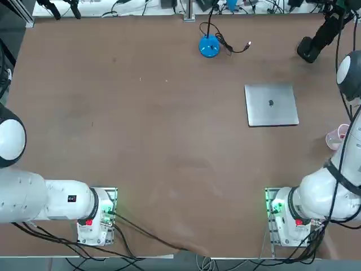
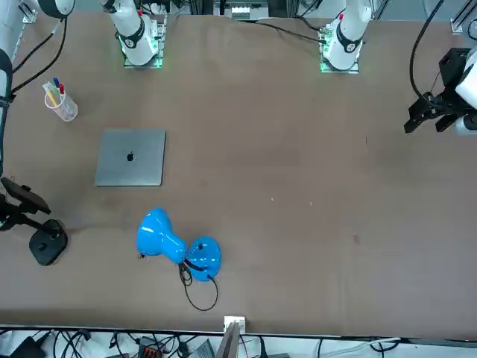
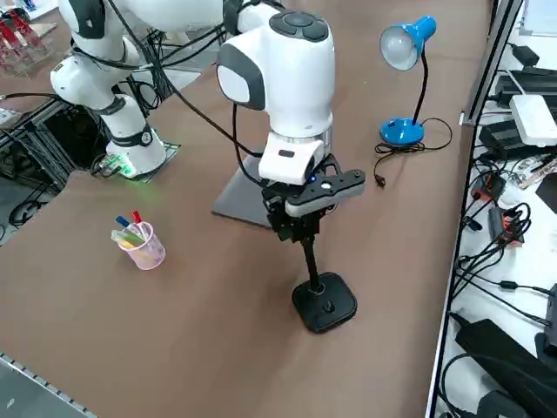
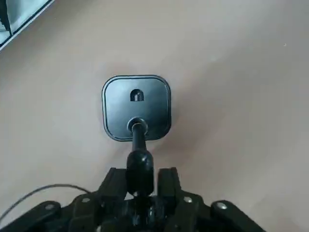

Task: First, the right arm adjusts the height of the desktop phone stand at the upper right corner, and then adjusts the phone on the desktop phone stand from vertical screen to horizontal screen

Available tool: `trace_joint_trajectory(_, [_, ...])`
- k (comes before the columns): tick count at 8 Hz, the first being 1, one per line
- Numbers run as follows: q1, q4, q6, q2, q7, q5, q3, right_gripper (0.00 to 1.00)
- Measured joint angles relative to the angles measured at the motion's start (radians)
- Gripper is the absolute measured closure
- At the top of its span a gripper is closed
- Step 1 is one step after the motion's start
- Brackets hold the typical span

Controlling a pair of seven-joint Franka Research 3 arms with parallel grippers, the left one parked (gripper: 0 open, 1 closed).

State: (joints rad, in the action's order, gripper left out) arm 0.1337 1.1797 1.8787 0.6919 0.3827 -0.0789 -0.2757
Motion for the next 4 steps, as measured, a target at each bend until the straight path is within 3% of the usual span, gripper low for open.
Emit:
trace_joint_trajectory(3, [0.013, -0.008, -0.012, -0.003, -0.043, 0.007, -0.01, 0.04])
trace_joint_trajectory(4, [0.016, -0.037, -0.029, -0.013, -0.061, 0.009, -0.015, 0.0])
